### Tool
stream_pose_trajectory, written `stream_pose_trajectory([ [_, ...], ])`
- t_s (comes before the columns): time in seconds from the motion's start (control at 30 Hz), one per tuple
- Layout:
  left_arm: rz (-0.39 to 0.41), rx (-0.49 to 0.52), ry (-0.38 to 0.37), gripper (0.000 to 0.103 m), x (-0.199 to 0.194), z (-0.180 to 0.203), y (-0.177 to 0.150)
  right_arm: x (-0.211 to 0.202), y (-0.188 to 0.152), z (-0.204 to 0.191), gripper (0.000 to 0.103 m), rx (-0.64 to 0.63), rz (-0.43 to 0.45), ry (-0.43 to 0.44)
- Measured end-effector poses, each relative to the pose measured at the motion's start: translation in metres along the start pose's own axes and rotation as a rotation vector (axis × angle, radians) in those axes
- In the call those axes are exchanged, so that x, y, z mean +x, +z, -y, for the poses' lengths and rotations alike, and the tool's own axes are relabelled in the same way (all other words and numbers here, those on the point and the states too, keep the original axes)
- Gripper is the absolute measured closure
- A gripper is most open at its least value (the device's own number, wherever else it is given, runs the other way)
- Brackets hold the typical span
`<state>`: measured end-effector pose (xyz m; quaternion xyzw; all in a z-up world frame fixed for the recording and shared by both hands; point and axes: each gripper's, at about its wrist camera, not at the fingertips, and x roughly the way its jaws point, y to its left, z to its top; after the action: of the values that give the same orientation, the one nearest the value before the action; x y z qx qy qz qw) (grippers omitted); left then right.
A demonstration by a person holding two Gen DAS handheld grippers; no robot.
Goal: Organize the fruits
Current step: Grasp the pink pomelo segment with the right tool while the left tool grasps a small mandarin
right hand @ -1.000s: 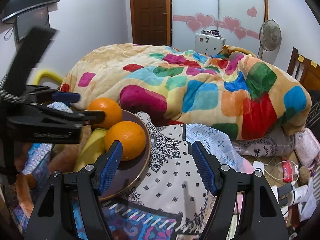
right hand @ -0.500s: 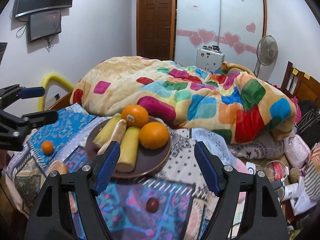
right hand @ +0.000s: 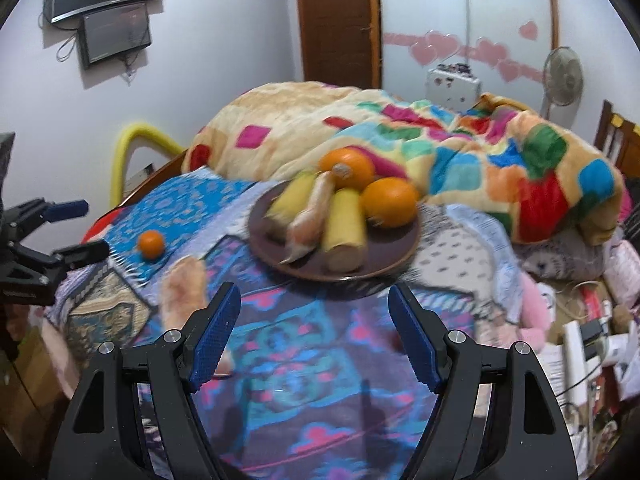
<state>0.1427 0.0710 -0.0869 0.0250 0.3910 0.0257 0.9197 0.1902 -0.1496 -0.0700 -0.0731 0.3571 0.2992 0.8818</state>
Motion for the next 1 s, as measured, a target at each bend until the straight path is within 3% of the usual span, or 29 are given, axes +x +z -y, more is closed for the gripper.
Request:
stream_pose_trajectory([
  [0.3,-0.035,-0.059,-0.004,0.026,0.015,-0.023,-0.037,0.026,-0.015,-0.042,0.029,-0.012,-0.053,0.124],
  [0.5,-0.066,-0.089,-0.047,0.036,0.023,-0.030,-0.047,0.048,-0.017,-0.060,0.030,-0.035,-0.101,0.148],
  [0.63,-0.088,-0.140,-0.087,0.046,0.029,-0.036,-0.049,0.058,-0.017,-0.069,0.042,-0.072,-0.120,0.151],
  [0.73,-0.078,-0.135,-0.086,0.047,0.030,-0.036,-0.047,0.064,-0.017,-0.070,0.054,-0.087,-0.133,0.136],
  [0.87,-0.064,-0.107,-0.076,0.047,0.033,-0.034,-0.039,0.059,-0.016,-0.066,0.062,-0.087,-0.116,0.143],
  [1.0,-0.084,-0.082,-0.069,0.047,0.048,-0.031,-0.026,0.054,-0.015,-0.057,0.063,-0.080,-0.109,0.129],
])
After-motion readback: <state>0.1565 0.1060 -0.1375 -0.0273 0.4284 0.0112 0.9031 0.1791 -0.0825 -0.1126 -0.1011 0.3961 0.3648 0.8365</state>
